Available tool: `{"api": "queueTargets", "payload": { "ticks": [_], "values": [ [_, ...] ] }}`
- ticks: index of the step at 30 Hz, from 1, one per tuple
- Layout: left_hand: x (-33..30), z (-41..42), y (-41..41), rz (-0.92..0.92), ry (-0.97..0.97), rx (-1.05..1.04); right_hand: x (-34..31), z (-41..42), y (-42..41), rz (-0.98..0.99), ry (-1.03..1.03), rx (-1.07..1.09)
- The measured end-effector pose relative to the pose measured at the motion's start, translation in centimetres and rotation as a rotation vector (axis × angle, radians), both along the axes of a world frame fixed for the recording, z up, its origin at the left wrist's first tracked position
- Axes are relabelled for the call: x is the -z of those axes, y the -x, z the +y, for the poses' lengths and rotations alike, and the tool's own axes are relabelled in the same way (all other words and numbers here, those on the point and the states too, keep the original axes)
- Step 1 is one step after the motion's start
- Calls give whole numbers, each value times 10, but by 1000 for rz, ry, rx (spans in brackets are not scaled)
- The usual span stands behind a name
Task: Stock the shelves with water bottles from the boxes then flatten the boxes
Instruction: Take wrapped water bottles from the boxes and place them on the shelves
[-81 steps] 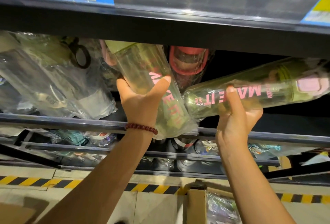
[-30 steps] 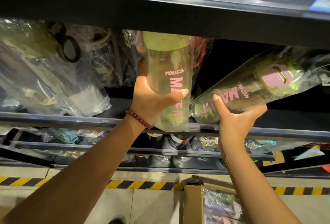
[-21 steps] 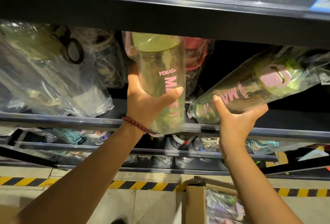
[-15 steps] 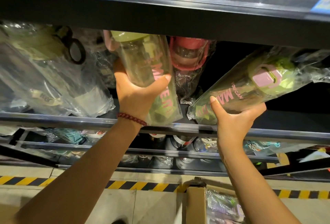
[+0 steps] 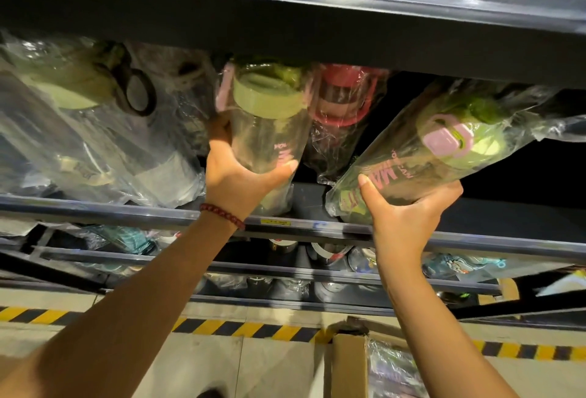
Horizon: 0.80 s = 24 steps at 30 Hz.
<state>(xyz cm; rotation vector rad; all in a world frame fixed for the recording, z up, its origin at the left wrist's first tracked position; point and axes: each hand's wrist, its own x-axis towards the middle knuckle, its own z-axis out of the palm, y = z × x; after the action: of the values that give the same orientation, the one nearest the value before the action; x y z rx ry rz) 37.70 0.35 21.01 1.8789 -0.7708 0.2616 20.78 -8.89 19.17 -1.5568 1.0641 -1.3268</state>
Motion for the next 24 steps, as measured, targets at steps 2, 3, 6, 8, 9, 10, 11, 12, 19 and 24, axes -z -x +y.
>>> {"api": "queueTargets", "payload": {
  "ticks": [2,3,6,8,9,10,11,12,19,24],
  "values": [
    [11,1,-11,152,-7,46,0,0,1,2,-15,1],
    [12,1,-13,262,-5,61,0,0,2,1,-17,9],
    [5,0,-11,195,-36,-23,-3,5,1,2,0,10],
    [12,0,-6,-49,18,-67,-5,11,-3,-14,-6,-9],
    [14,1,-5,-70,35,-76,-6,14,-6,-19,-9,-14],
    [15,1,-5,-39,30,-78,-7,16,-10,-26,-12,-20],
    [16,1,-6,-18,26,-72,-7,19,-15,-37,-18,-21],
    [15,2,-7,7,23,-55,-9,22,-20,-50,-25,-24],
    [14,12,-12,331,-31,109,-7,37,-45,-21,-50,-158],
    [12,17,-14,371,-39,139,-8,33,-49,75,-27,-152]
  ]
}}
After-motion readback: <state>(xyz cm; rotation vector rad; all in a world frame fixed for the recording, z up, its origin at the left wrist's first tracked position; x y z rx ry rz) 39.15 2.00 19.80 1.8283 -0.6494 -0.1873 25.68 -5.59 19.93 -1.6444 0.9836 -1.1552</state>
